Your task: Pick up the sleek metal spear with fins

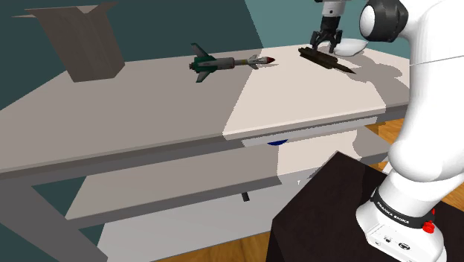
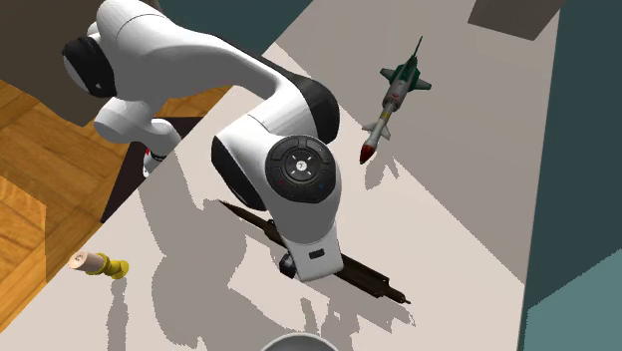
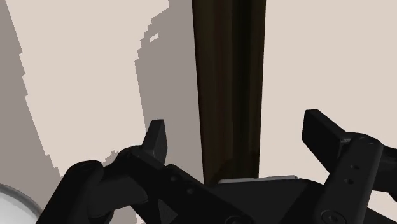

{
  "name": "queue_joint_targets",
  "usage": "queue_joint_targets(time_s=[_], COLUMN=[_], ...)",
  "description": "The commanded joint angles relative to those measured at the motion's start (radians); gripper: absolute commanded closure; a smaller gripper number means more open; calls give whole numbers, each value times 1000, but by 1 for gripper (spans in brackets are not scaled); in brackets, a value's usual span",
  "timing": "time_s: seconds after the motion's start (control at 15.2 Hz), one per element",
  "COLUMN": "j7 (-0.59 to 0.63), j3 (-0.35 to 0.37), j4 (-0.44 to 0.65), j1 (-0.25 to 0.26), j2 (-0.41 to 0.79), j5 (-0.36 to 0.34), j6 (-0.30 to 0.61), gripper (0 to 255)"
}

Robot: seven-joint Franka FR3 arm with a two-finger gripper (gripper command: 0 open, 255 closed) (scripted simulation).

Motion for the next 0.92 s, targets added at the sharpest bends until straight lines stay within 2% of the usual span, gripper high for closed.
queue_joint_targets(time_s=[0.0,0.4,0.46,0.86], j7=[-2,-6,-5,-5], j3=[0,1,1,1], j4=[-29,-104,-104,-102], j1=[3,15,15,14], j2=[0,-8,-8,-8], j5=[0,-2,-2,-2], j6=[29,95,94,93], gripper=[0,0,255,255])
